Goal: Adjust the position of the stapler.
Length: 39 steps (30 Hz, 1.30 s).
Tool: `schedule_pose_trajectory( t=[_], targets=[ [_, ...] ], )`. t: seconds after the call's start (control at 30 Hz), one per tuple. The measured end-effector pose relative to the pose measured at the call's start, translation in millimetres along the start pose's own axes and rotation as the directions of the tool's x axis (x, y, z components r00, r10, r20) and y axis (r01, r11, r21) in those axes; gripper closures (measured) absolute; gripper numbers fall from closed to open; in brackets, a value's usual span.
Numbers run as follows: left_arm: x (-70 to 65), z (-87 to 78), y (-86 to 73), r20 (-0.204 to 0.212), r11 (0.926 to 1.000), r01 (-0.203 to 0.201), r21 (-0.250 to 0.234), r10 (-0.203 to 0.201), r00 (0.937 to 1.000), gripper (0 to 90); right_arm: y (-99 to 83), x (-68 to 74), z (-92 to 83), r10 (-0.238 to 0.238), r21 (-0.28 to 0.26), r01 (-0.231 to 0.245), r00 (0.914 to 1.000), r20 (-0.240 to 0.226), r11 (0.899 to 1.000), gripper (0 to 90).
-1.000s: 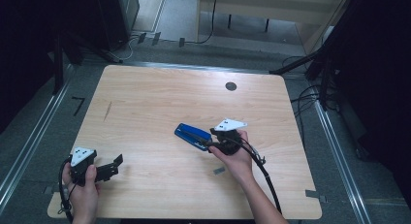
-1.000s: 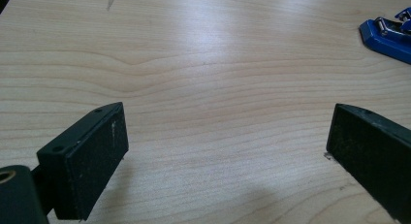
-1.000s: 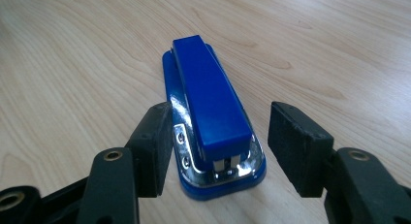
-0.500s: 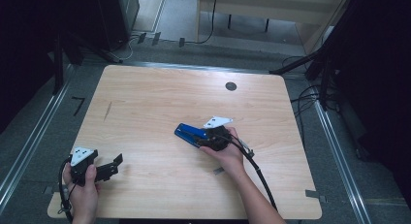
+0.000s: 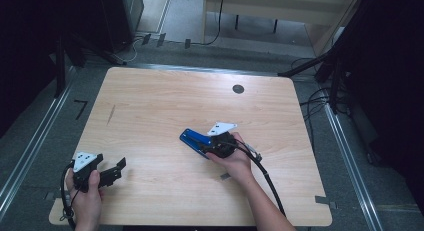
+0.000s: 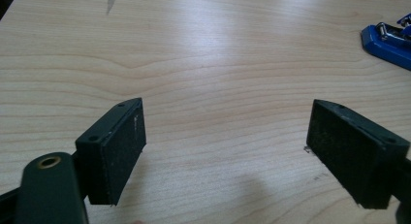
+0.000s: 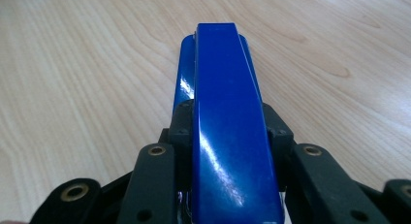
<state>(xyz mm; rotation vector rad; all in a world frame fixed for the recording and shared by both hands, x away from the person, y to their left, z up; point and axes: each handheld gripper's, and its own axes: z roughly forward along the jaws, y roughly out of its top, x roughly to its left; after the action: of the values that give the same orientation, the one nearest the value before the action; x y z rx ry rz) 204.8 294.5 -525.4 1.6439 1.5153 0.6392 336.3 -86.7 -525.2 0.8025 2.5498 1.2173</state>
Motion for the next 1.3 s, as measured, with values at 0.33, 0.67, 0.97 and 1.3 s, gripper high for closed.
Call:
schedule_pose_trajectory(
  t=[0.33, 0.67, 0.97, 1.3],
  targets=[
    [-5.1, 1.7, 0.6, -0.037, 0.9993, -0.036, 0.013, 0.036, 0.9987, 12.1, -8.7, 10.0, -8.1, -0.072, -0.011, 0.072, 0.9953, -0.065, 0.997, 67.1],
    [-34.8, 7.1, 3.6, -0.023, 0.9971, -0.077, 0.002, 0.077, 0.9968, 15.5, -20.7, 21.8, -20.4, -0.138, -0.018, 0.137, 0.9808, -0.138, 0.99, 67.0],
    [-75.0, 17.3, 6.8, 0.116, 0.9944, -0.105, -0.01, 0.105, 0.9876, 58.2, -25.7, 23.4, -48.8, -0.064, -0.142, 0.051, 0.9941, -0.088, 0.989, 55.5],
    [-146.3, 48.5, 8.0, 0.267, 0.966, -0.258, -0.022, 0.254, 0.9297, 90.0, -51.8, 21.0, -83.5, 0.087, -0.238, -0.089, 0.996, -0.019, 0.967, 69.2]
  ],
)
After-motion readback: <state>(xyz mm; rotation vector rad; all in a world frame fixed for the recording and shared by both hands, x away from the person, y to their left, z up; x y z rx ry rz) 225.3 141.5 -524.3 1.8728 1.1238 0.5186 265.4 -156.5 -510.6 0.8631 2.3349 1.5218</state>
